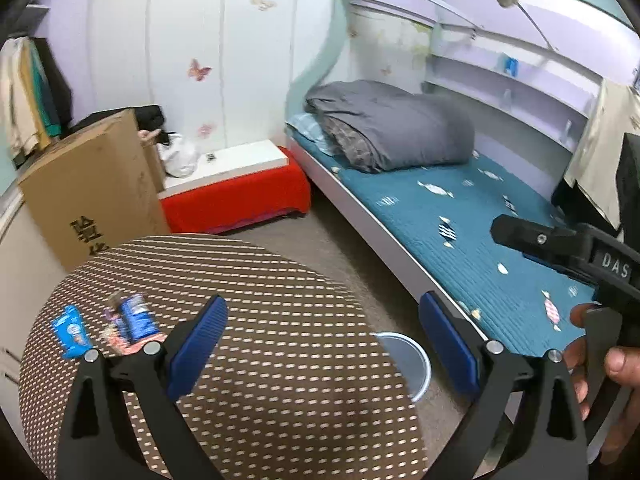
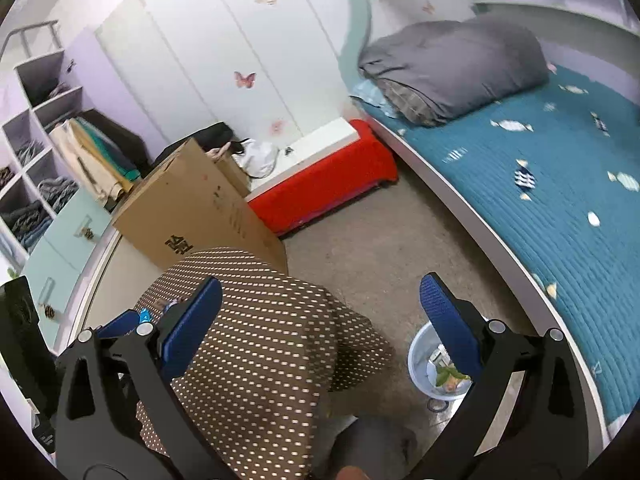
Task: Collect trash
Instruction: 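Move both tools back over the table to the last wrappers, then grasp the blue snack bag with left tool while right tool grasps blue-black wrapper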
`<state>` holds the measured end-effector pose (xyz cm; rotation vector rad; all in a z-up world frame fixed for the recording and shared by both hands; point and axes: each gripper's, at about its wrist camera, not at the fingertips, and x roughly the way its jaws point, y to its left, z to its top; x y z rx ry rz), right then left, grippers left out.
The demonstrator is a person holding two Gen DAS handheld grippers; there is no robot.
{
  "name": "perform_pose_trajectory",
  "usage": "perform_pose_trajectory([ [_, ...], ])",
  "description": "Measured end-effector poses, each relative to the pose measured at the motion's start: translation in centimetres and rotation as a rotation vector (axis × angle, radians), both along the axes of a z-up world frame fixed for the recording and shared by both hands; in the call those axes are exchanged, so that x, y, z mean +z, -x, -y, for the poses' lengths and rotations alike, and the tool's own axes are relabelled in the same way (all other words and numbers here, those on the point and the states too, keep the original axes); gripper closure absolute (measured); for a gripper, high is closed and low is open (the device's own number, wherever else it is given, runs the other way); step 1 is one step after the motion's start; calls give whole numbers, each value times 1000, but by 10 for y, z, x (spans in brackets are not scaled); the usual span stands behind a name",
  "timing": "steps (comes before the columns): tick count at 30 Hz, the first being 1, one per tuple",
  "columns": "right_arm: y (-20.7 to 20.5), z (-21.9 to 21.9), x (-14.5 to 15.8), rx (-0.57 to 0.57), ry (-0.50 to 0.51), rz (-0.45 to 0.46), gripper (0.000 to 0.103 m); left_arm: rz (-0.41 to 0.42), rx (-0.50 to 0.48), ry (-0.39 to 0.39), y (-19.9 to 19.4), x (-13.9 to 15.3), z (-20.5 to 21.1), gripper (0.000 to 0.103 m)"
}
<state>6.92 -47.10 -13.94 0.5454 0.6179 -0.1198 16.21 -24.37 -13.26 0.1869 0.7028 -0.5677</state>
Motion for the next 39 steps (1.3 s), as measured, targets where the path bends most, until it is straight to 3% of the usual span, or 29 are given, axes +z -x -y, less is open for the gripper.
perform_pose_trajectory([
  [7, -19, -42, 17, 69, 69, 15, 6, 32, 145, -5, -12, 2, -53, 7],
  [15, -55, -96, 17, 178, 120, 4, 6, -66, 362, 28, -42, -23, -135, 7],
  [22, -84, -136, 5, 261, 132, -19, 6, -72, 484, 10, -66, -39, -191, 7],
  [31, -112, -169, -15, 324, 173, -73, 6, -77, 600, -17, -113, -66, -235, 7],
  [39, -135, -190, -37, 387, 205, -122, 6, -150, 596, -49, -160, -101, -243, 7],
])
